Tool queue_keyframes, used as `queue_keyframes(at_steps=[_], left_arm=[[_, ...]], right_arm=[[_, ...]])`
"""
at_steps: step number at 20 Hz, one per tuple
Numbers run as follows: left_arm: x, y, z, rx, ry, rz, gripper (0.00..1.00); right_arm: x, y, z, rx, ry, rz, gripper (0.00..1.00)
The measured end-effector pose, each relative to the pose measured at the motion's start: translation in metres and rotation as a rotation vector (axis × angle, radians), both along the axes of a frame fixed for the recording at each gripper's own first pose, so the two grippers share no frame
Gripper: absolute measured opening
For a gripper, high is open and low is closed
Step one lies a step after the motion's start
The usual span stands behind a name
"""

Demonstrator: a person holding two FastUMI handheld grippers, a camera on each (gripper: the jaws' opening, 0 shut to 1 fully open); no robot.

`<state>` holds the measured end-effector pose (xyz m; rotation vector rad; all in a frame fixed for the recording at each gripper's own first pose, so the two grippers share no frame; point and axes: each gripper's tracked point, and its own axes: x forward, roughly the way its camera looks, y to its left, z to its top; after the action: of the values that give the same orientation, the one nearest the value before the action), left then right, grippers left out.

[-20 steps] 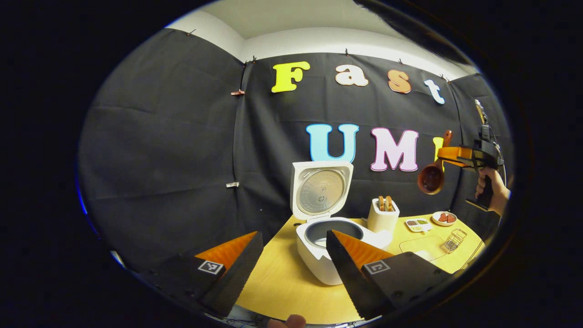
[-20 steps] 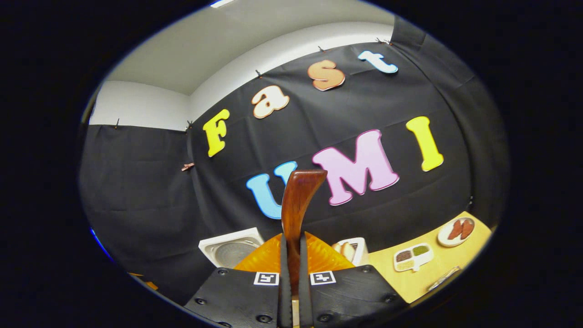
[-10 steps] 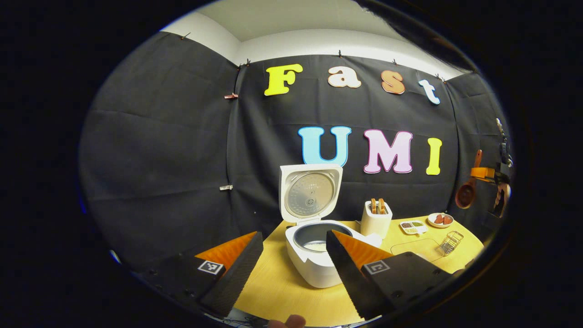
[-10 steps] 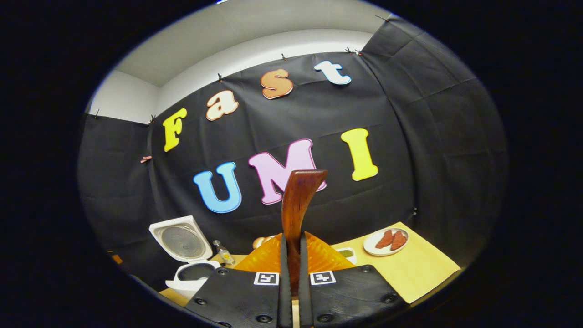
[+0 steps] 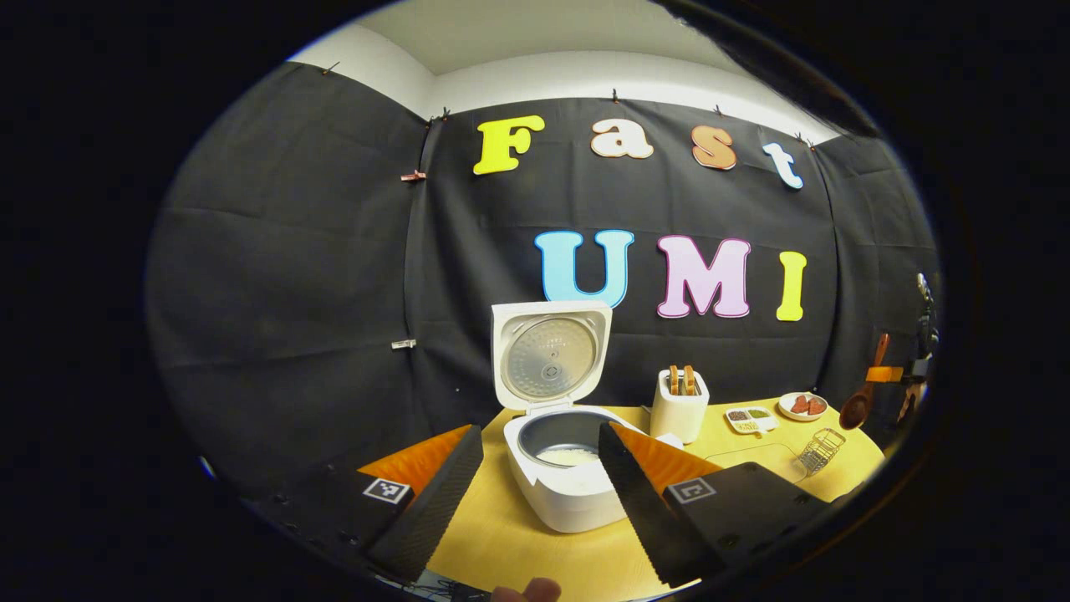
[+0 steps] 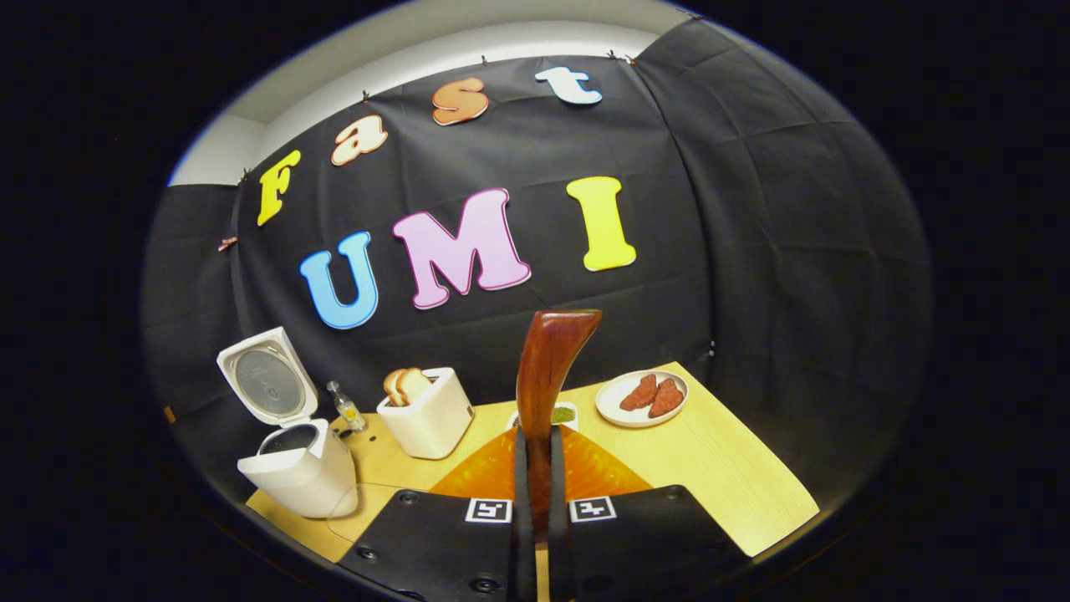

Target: Close the left gripper, press the button to open the rice cooker; take a wooden spoon from the chopstick holder with the right hand, scoop a spoonful of rice and pour it into the rice cooker, then put the wooden spoon back into the chopstick holder.

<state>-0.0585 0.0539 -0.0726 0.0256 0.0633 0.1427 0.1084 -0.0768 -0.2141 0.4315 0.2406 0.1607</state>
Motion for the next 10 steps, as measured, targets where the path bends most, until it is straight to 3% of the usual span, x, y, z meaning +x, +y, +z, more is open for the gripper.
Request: queue_keyframes(at_steps=[10], left_arm=[[0.007, -0.007, 0.006, 0.034, 0.008, 0.029, 0.96]], right_arm=[[0.052, 0.012, -0.067, 0.0, 0.077, 0.028, 0.11]])
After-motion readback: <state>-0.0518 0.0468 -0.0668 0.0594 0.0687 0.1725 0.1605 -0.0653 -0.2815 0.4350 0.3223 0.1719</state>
